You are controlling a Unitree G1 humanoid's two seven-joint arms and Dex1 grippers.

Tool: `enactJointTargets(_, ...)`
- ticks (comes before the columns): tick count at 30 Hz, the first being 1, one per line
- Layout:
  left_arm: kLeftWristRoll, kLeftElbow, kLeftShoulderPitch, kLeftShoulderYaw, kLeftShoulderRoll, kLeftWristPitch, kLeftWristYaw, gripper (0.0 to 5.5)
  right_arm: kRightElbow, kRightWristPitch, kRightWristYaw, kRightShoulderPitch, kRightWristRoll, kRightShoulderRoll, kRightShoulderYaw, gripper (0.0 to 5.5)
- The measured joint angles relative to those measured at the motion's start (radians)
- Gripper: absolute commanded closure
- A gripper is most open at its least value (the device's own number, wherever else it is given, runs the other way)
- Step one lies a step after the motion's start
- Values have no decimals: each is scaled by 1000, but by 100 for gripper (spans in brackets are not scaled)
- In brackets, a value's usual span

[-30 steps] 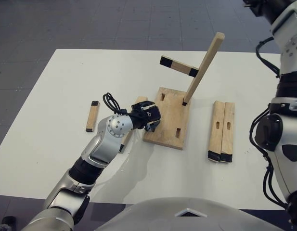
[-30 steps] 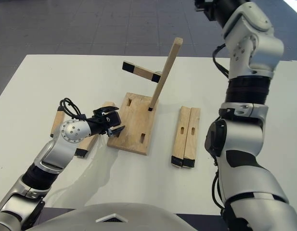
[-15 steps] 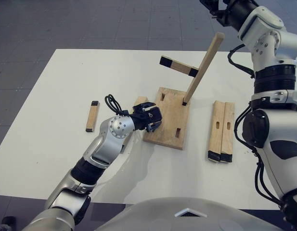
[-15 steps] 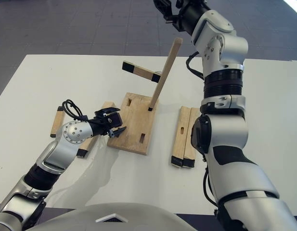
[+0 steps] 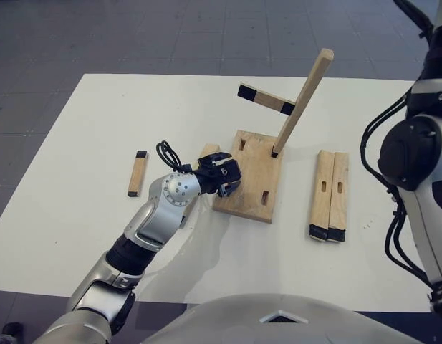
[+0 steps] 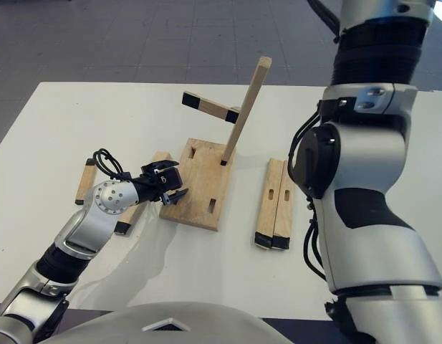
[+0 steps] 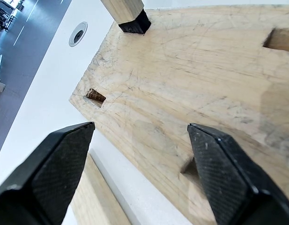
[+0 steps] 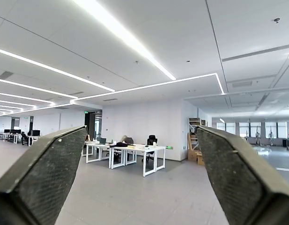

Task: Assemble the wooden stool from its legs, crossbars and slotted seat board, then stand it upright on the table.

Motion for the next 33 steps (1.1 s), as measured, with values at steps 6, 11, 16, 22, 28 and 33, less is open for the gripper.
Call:
enactJointTargets(6,-1,-5,0,1,1,-6,1,182,114,99,33,342,-21,101,71,127)
enactJointTargets(11,-1,-4,3,-4,-8,-2,1,182,29,110,39,403,-21,86,101,127)
enactJointTargets(16,-2,-8,7,-5,-14,-13,12,182,-18,221,3,417,27,58,43,127)
enactJointTargets(22,-3,3,8,-5,-13,-22,14,182,-182,338,-96,365,150,106,-44,127)
enactJointTargets(28,-9,13,8,-1,-17,-24,22,182,-341,339,-153,182,232,-1,-134,127)
enactJointTargets(33,-29,21,-3,75,-27,-39,66,182,-656,514,-220,501,256,-113,-196,127)
